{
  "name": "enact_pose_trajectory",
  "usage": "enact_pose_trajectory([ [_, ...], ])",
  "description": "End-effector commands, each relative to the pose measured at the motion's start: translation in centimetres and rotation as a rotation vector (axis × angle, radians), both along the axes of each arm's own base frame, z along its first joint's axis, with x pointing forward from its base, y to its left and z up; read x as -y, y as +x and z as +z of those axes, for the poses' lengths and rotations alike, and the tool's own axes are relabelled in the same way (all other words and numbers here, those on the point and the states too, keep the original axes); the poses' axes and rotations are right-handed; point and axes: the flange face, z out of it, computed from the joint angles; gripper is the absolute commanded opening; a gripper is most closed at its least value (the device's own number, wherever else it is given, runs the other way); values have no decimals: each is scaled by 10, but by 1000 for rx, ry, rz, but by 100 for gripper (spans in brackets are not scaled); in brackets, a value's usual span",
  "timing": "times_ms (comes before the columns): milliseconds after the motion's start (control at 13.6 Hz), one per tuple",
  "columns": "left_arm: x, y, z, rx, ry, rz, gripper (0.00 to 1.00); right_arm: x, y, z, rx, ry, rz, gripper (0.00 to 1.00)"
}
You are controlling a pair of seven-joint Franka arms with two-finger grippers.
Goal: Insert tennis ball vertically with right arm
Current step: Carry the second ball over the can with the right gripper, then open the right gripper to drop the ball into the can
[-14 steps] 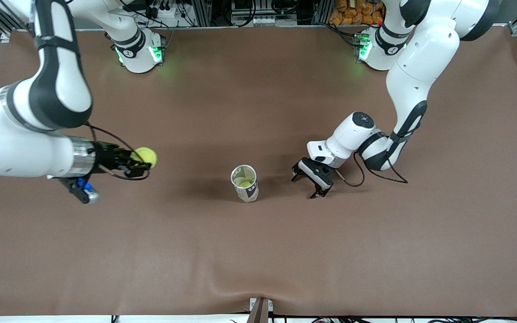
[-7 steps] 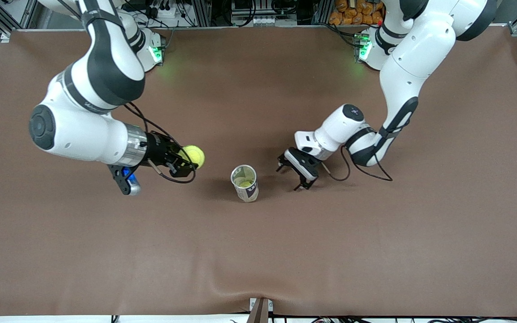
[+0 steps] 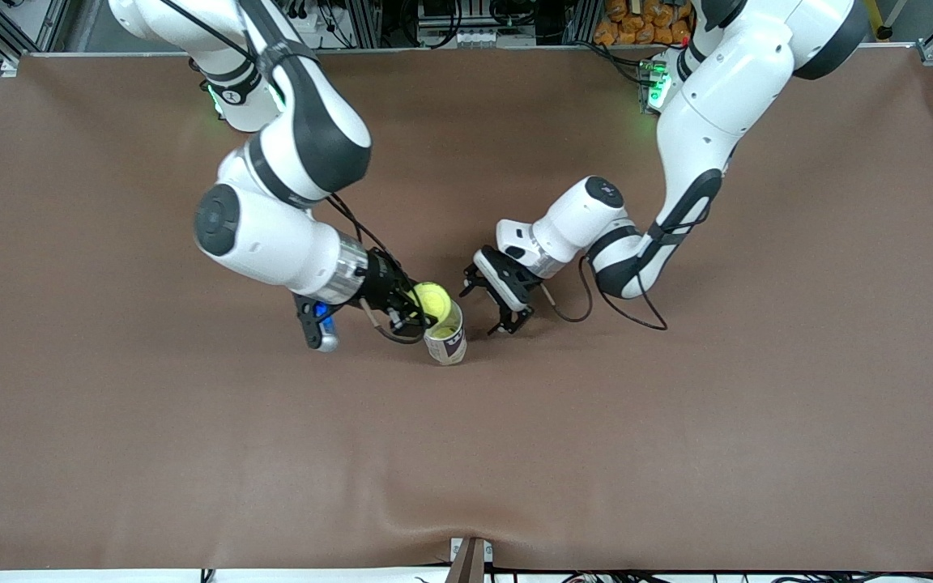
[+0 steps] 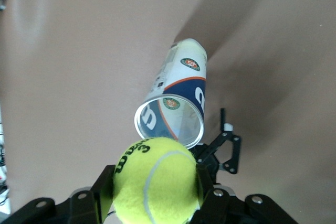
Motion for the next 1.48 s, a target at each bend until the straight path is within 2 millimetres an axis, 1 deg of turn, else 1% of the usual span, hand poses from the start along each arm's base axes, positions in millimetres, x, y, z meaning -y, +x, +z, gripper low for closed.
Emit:
enact_pose_trajectory([
  [0,27,-4,-14,20,2,-44,100,-13,4,-12,-6,-13,-12,4],
  [74,31,0,-17,41,7,-61,100,-14,6,-18,4,-14,-21,7],
  [148,30,1,-22,42,10,-67,100,-19,4,-20,12,-16,-18,36],
  [221,28,2,-23,46,14,-67,100,-18,5,-22,10,-17,-19,70],
  [295,26,4,-24,49,19,-66,100,-12,9,-23,10,-18,-26,100],
  [590,14,12,-28,55,26,-61,100,-11,9,-16,28,-32,-14,100],
  [738,16,16,-25,62,20,-56,100,-13,7,-15,30,-36,-7,100],
  [812,16,15,-27,60,21,-57,100,-11,7,-14,33,-45,-2,100],
  [885,16,15,-28,59,22,-58,100,-5,8,-7,35,-59,5,100],
  [959,13,16,-28,53,20,-48,100,8,8,2,13,-86,27,100],
  [1033,10,16,-28,46,21,-40,100,32,15,21,6,-102,42,100],
  [1107,5,13,-32,35,29,-40,100,50,21,34,2,-115,82,100],
  [1181,-10,17,-34,24,39,-25,100,72,25,35,-22,-131,148,100],
  [1254,-31,20,-37,10,52,-9,100,93,27,38,-28,-135,220,100],
  [1328,-59,30,-34,6,58,18,100,120,31,55,9,-144,276,100],
  [1402,-77,37,-30,-2,44,33,100,149,34,64,37,-156,338,100],
])
